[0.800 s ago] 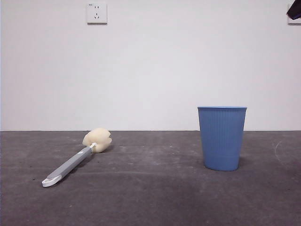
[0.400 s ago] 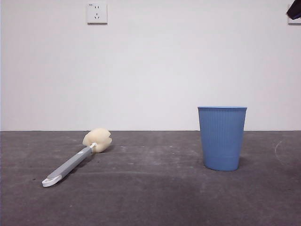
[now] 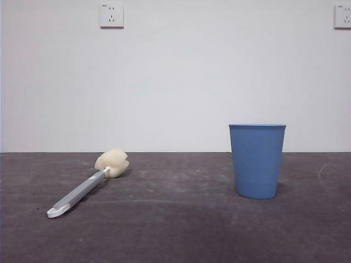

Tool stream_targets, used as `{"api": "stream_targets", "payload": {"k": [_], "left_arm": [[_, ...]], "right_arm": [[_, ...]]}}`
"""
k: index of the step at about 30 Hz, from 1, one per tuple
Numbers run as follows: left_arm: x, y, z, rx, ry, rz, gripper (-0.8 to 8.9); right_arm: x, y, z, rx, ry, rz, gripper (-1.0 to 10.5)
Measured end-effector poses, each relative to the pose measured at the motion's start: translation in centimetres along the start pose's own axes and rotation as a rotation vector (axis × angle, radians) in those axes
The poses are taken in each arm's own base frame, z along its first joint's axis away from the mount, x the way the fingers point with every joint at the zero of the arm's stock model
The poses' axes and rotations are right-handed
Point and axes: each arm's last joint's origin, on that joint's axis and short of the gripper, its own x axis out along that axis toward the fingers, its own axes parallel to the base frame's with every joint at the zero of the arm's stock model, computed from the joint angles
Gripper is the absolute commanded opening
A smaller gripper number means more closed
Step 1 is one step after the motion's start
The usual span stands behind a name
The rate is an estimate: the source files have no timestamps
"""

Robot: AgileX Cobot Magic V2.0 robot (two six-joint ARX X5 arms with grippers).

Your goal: Pick up the cup brush,pick up the cup,insert the brush into the cup,clean the cup,put the cup brush back,put the cup back to the fixed position on the table

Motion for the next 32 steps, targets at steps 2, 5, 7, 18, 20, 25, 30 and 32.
{"api": "stream_targets", "payload": {"k": [2, 5, 7, 18, 20, 25, 30, 32], "left_arm": [[0.0, 0.0, 0.0, 0.000, 0.000, 0.000, -0.04], [0.0, 0.0, 0.0, 0.000, 0.000, 0.000, -0.04], [0.0, 0.0, 0.0, 0.000, 0.000, 0.000, -0.04], [0.0, 0.0, 0.0, 0.000, 0.000, 0.000, -0.04], [0.0, 0.0, 0.0, 0.000, 0.000, 0.000, -0.04], [0.0, 0.0, 0.0, 0.000, 0.000, 0.000, -0.04], [0.0, 0.0, 0.0, 0.000, 0.000, 0.000, -0.04], [0.0, 0.0, 0.0, 0.000, 0.000, 0.000, -0.04]], "right_arm": [[-0.1, -0.2, -0.9, -0.021, -0.079, -0.026, 0.0], [0.3, -0.5, -3.0, -0.035, -0.147, -0.064, 0.0], [0.8, -0.7, -4.6, -0.037, -0.167, -0.087, 0.0], [2.3, -2.0, -10.0, -0.032, -0.186, -0.213, 0.0], [2.2, -2.1, -10.1, -0.033, -0.199, -0.237, 0.0], [1.9, -2.5, -10.8, -0.043, -0.223, -0.286, 0.0], [2.4, -2.9, -12.9, -0.021, -0.203, -0.322, 0.0], [2.7, -3.1, -14.0, 0.010, -0.153, -0.330, 0.0]]}}
